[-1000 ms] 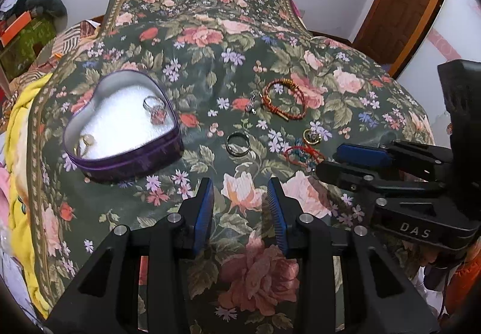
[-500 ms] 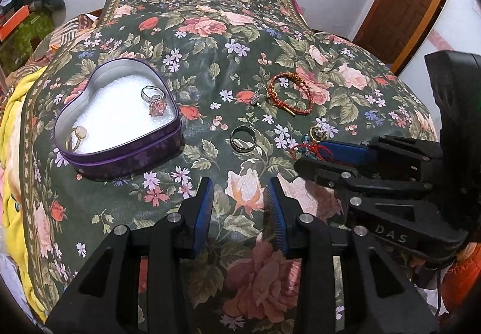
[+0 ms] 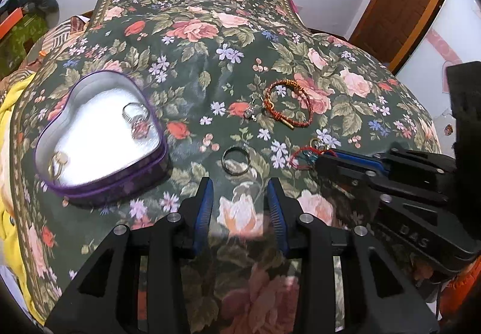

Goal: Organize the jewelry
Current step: 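Grasp the red string bracelet with the right tool while the left tool grasps a silver ring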

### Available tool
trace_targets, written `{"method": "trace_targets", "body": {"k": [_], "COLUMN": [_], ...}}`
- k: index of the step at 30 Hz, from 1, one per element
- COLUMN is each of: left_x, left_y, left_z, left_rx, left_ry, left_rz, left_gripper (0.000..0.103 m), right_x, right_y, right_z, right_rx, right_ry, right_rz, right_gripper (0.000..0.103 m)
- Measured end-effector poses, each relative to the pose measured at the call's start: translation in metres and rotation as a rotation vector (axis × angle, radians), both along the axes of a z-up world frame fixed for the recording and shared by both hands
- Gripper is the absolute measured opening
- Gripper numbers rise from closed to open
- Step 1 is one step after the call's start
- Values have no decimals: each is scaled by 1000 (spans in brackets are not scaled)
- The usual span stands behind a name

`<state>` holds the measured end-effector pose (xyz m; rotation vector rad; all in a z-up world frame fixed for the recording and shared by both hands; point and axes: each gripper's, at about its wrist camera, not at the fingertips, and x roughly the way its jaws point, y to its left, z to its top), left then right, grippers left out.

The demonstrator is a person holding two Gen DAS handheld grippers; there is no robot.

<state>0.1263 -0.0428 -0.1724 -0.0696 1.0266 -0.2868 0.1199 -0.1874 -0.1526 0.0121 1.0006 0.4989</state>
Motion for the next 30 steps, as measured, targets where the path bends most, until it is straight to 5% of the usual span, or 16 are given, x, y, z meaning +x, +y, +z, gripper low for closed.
{"method": "trace_targets", "body": {"k": [8, 11, 20, 30], "left_x": [17, 17, 7, -12], "left_y": [-4, -7, -3, 11], "left_z": [-3, -3, 4, 47], "left_rx": [-4, 38, 23, -2], "left_ry": [-9, -25, -34, -139], "left_rz": [21, 24, 32, 66], "left_gripper": [36, 21, 21, 21], "right_x": [2, 3, 3, 1], "right_y": [-8, -10, -14, -6], "right_z": [11, 15, 29, 54], "right_rx": [28, 38, 64, 79], "right_ry": [-24, -35, -59, -119], "right_rz": [-21, -27, -41, -33], "right_gripper": [7, 7, 7, 7]}}
